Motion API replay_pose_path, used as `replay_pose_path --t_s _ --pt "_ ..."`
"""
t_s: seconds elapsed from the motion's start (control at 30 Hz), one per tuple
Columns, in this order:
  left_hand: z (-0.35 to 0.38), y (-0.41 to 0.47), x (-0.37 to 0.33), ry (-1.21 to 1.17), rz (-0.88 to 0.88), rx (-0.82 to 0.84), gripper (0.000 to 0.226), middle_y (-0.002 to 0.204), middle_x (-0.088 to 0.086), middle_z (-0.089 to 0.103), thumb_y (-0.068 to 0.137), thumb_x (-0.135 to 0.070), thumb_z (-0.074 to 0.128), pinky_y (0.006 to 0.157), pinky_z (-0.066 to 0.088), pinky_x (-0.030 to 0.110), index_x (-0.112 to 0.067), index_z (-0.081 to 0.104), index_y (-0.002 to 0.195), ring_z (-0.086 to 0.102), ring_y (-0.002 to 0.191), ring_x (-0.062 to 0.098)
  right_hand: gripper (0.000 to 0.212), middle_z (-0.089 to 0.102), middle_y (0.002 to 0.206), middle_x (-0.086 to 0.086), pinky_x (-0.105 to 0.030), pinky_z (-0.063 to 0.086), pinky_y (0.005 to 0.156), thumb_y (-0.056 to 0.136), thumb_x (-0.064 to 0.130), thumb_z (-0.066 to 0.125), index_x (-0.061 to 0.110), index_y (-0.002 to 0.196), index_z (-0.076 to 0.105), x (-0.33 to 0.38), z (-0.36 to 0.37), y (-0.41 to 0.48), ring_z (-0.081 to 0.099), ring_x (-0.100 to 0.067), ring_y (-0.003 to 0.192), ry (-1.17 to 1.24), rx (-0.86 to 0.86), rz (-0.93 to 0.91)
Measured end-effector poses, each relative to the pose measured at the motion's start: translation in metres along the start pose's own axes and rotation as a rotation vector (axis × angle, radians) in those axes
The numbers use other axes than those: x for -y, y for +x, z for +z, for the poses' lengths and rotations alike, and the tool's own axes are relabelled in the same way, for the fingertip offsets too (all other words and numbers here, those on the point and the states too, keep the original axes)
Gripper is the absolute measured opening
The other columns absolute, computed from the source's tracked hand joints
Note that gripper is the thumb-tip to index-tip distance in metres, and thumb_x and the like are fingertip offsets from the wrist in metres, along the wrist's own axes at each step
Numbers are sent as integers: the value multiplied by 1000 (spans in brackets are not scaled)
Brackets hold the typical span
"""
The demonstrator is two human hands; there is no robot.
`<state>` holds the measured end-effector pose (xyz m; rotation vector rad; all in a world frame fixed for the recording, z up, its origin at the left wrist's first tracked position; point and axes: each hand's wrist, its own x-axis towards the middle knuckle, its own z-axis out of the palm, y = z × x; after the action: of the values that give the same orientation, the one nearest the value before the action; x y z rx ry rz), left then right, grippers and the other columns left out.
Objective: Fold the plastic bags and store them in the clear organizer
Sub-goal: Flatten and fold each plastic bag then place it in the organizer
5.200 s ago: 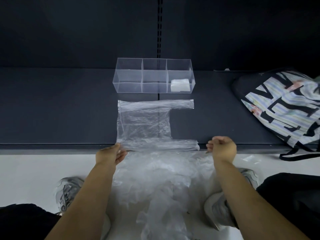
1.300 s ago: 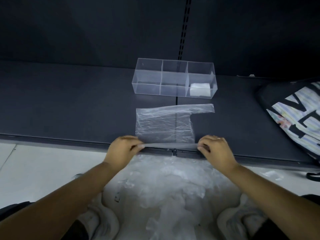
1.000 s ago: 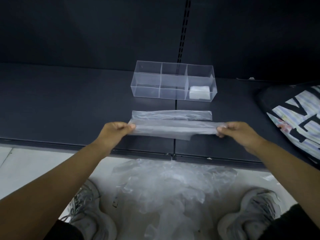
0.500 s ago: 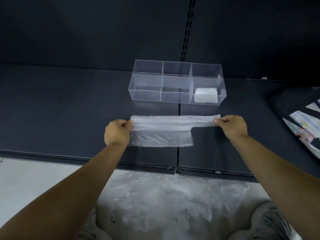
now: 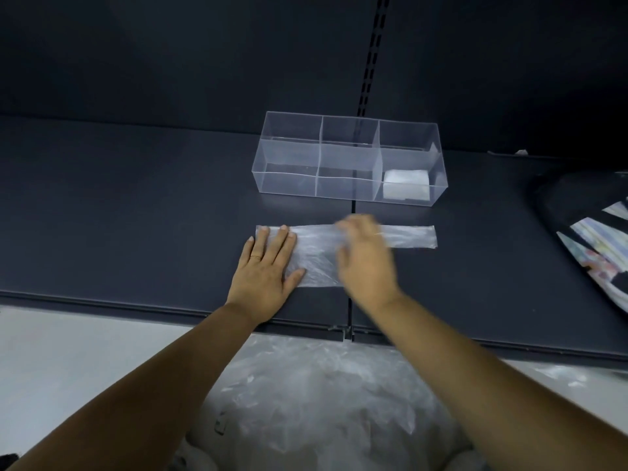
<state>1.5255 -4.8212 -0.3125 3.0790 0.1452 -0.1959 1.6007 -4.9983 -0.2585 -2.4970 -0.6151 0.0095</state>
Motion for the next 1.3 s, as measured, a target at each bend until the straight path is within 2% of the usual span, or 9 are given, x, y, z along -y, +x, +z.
replay_pose_path --t_s 0.2,0.5,0.6,0.73,0.87,1.07,1.2,1.27,1.3 --pt "-2 -1 3 26 -37 41 75 160 3 -14 80 -64 -15 118 -7 48 -30 -17 147 -13 147 30 60 -1 162 0 -36 -11 119 102 45 19 18 154 6 12 58 -2 -8 -14 148 -213 309 -52" --pt "-7 -7 19 65 -119 71 109 161 10 -6 70 -82 -16 118 -9 47 -11 -6 152 -9 148 24 63 -12 161 0 -42 -11 119 99 49 12 20 153 -7 -103 -4 -1 -12 -16 147 -459 267 210" --pt "-17 -14 13 65 -89 22 105 161 13 0 77 -78 -6 118 -7 49 -6 1 152 -3 148 27 62 11 160 -8 -43 0 118 100 42 36 13 152 18 -98 -17 -10 10 -25 147 -369 93 151" --pt "-21 -24 -14 -76 200 -74 82 157 10 23 91 -64 24 119 3 41 -6 24 150 14 147 24 32 54 114 -3 -35 36 89 79 27 75 17 107 63 -80 -25 -44 51 -26 107 -122 64 -81" --pt "-12 -23 -42 -140 285 9 76 161 2 9 95 -58 34 114 -17 23 -13 12 153 1 148 15 10 57 94 -2 -33 37 79 81 16 74 15 89 68 -72 -17 -55 54 -25 89 -107 76 -20" --pt "-13 -13 -56 -206 153 -76 64 156 0 28 97 -48 43 116 11 31 -13 30 149 24 143 17 10 57 94 -1 -35 40 86 91 11 60 13 84 67 -64 -22 -38 54 -24 95 -57 194 118" --pt "-16 -11 -65 -215 202 -113 46 145 7 47 92 -7 57 111 31 35 -8 50 137 44 134 24 14 51 91 5 -38 44 92 89 15 62 23 79 60 -74 -47 -43 54 -19 94 47 253 189" --pt "-19 -11 -70 -187 215 -96 55 147 6 45 86 5 53 111 30 32 -9 48 138 41 136 23 15 46 104 6 -32 33 97 83 30 70 26 91 58 -74 -54 -48 47 -16 107 -60 199 145" --pt "-19 -12 -72 -169 221 -104 56 148 4 44 84 6 52 111 29 31 -11 47 138 40 136 21 36 41 117 7 -29 23 99 77 41 73 28 105 56 -70 -56 -50 39 -14 117 -111 197 99"
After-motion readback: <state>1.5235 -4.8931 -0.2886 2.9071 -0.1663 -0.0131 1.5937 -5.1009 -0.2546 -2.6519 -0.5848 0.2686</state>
